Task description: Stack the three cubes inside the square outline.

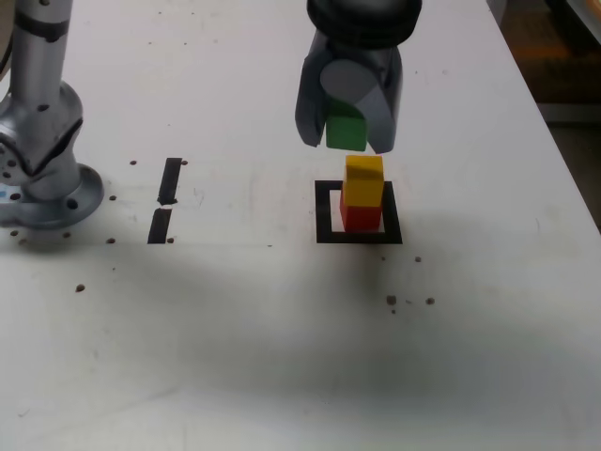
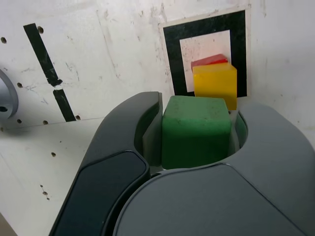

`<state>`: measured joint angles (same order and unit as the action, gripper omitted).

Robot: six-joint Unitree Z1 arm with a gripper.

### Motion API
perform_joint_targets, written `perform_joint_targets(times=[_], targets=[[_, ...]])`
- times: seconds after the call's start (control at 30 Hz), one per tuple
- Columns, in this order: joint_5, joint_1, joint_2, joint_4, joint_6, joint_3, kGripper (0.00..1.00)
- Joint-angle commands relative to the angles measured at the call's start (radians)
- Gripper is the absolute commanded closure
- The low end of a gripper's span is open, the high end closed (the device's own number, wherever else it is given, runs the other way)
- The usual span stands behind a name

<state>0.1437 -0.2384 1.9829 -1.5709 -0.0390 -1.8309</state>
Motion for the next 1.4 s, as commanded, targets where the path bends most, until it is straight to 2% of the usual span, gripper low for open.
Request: perform_joint_targets(times=[0.0,0.5,0.67,0.8,0.97,1.07,1.17,1.37], targets=[[-0.003,0.014,0.015,0.004,0.008,0.001,0.90],[-0.034,0.035,0.082,0.058,0.016,-0.006,0.90],[-0.036,0.036,0.089,0.067,0.014,0.001,0.86],[-0.032,0.036,0.089,0.066,0.007,0.000,0.73],[-0.031,0.037,0.089,0.064,0.006,0.004,0.42],[-0.032,0.038,0.092,0.065,0.011,0.006,0.27],[-0.030,0.039,0.093,0.066,0.014,0.007,0.19],[-0.025,0.039,0.089,0.062,0.014,0.012,0.11]])
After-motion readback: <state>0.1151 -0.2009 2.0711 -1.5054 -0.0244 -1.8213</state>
